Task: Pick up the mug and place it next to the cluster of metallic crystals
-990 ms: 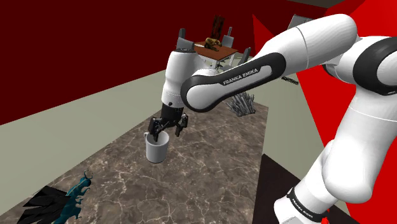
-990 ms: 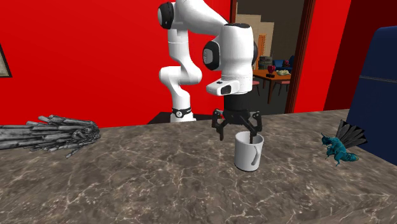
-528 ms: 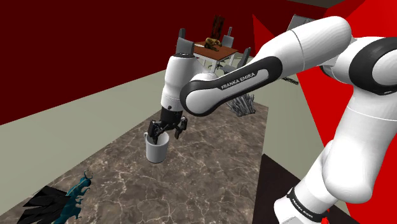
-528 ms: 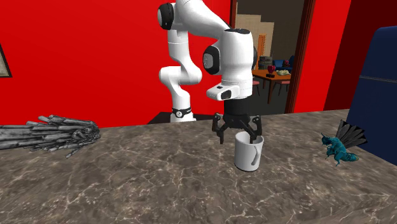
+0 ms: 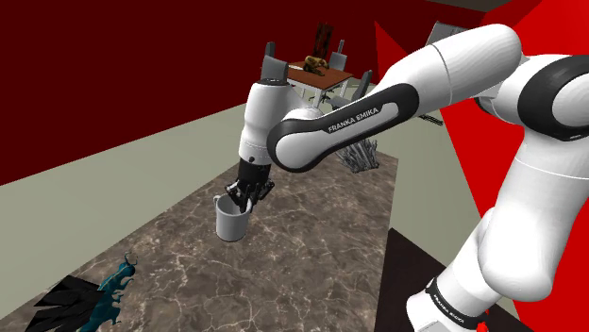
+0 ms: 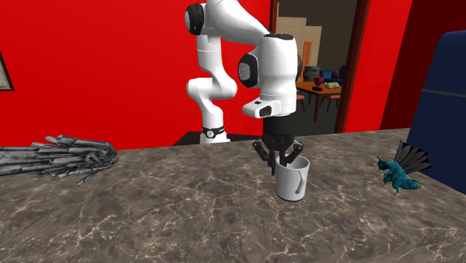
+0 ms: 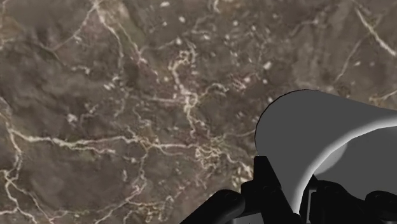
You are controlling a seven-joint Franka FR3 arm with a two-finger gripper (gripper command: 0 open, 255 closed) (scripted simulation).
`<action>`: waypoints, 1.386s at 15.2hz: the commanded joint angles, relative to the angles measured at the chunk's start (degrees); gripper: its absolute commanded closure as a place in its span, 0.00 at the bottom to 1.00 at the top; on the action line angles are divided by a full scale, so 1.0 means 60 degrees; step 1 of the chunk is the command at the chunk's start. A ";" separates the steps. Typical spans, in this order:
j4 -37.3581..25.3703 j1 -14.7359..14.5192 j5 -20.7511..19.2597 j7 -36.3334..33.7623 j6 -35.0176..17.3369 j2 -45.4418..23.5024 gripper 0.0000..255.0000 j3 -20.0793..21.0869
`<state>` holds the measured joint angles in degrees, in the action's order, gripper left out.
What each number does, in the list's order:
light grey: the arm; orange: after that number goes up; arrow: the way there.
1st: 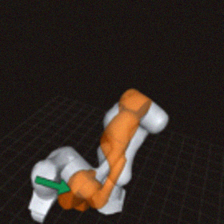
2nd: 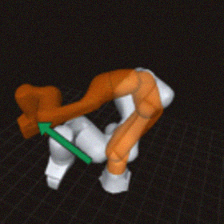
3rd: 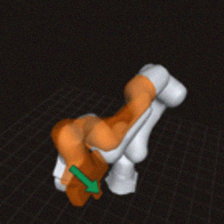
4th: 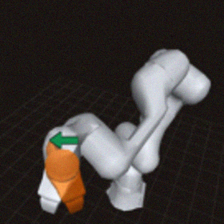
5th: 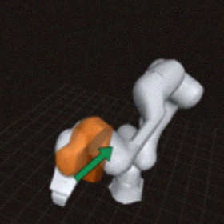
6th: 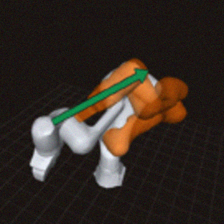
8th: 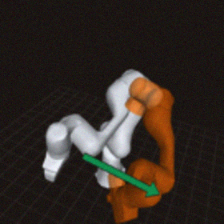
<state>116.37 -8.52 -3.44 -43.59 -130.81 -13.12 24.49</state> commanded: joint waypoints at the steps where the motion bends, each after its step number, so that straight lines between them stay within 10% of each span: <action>1: -0.0001 0.0000 0.0000 0.0000 0.0000 0.0001 1.00 0.0000; 21: -0.1090 0.0135 0.0521 0.0284 0.1989 0.0989 1.00 0.0117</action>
<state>110.33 -7.71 -0.46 -41.89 -119.67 -7.50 25.15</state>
